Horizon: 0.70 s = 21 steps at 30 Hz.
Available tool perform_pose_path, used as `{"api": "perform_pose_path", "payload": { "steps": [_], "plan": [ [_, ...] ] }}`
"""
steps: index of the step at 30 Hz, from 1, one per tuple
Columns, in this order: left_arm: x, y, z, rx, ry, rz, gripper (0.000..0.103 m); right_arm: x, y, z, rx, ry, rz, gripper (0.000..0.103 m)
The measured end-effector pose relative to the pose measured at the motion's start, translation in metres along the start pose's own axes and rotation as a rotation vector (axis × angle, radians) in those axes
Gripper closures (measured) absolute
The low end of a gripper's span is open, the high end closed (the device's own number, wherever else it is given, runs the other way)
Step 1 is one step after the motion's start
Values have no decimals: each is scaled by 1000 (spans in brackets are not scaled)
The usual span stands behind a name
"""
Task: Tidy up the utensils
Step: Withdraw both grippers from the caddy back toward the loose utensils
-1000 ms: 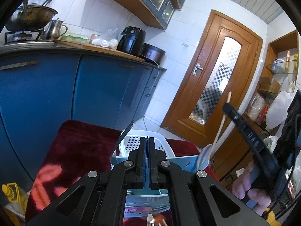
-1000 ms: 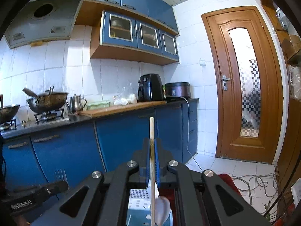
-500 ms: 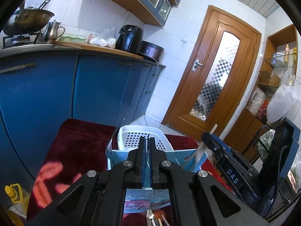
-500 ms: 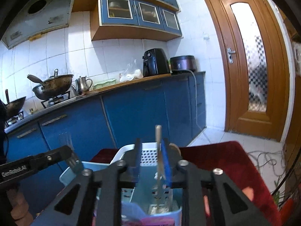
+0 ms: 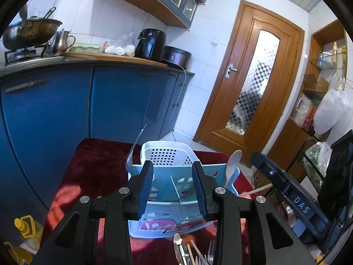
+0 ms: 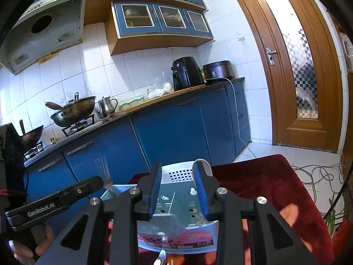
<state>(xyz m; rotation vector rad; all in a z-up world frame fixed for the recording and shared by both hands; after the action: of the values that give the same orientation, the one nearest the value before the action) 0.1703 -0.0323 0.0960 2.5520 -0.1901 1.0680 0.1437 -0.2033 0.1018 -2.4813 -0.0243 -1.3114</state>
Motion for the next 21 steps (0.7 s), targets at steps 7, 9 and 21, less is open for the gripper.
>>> {"api": "perform_pose_path", "payload": {
  "steps": [7,9,21],
  "plan": [
    [-8,4,-13,19,-11,16,65,-8,-3,-16,12,-28,11,68],
    [-11,5,-17,26,-13,23,65,-11,-4,-21,11,-35,9,68],
    [-36,12,-39,78,-37,51,64,-38,-11,-49,5,-83,2,65]
  ]
}}
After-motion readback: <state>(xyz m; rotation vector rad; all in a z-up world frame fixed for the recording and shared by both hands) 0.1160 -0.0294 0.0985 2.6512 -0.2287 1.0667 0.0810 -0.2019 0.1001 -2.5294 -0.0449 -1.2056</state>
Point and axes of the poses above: each gripper's, at about its wrist camera, not at the fingertips, and z roughly the way its jaws point, y to its right, x to its top, the point moved 6 cm from there along z, roughly the way its jaws point, and after that the axes turned 15 degrees about -y, right-handed, at the moved point
